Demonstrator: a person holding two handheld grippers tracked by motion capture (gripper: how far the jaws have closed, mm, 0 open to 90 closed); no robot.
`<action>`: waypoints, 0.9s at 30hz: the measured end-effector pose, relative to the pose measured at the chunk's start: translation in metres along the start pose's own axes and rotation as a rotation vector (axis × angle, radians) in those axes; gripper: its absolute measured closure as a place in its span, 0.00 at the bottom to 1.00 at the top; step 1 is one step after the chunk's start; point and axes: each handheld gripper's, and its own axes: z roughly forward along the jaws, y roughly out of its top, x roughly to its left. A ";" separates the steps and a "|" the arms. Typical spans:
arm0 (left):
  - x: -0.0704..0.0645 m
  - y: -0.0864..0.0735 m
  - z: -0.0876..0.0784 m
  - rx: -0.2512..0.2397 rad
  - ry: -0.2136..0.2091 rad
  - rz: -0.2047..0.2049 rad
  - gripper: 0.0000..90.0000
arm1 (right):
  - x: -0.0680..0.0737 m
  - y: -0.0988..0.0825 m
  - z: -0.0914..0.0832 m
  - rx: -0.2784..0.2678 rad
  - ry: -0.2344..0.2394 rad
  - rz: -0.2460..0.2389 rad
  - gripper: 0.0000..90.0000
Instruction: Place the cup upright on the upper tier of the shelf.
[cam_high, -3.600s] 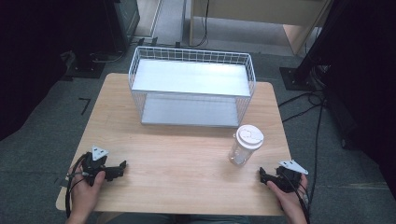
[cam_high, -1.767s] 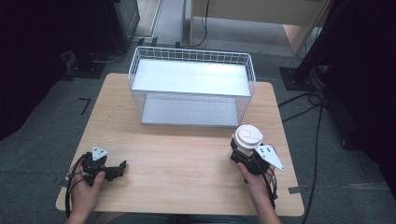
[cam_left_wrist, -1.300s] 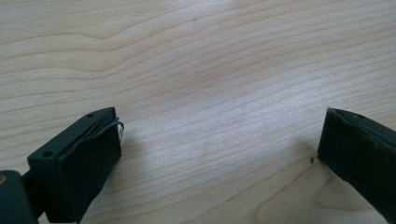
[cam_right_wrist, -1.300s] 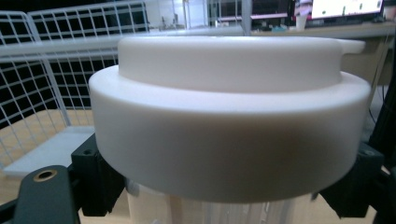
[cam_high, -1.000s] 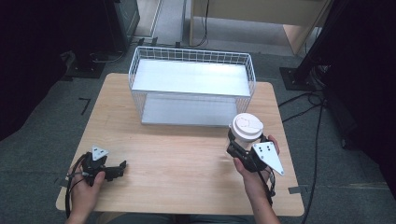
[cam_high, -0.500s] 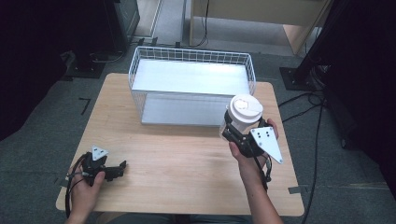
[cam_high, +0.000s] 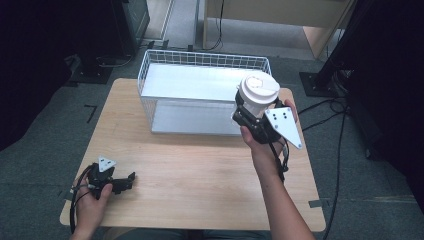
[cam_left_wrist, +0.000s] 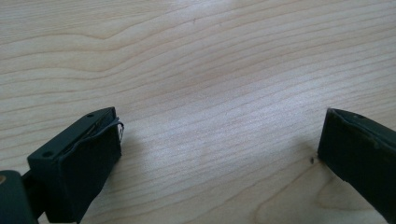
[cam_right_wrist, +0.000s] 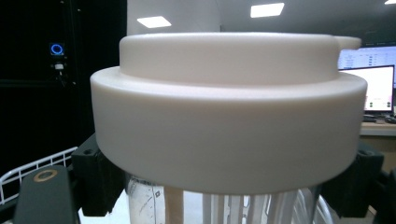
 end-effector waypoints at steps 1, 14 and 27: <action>0.000 0.000 0.000 -0.004 0.000 -0.005 0.00 | 0.002 0.002 0.004 -0.001 0.003 -0.002 0.18; 0.000 0.000 0.000 0.000 0.000 0.000 0.00 | 0.026 0.008 0.063 0.048 0.004 -0.050 0.18; 0.000 0.000 0.000 -0.004 0.000 -0.005 0.00 | 0.044 0.003 0.126 0.113 -0.018 -0.013 0.18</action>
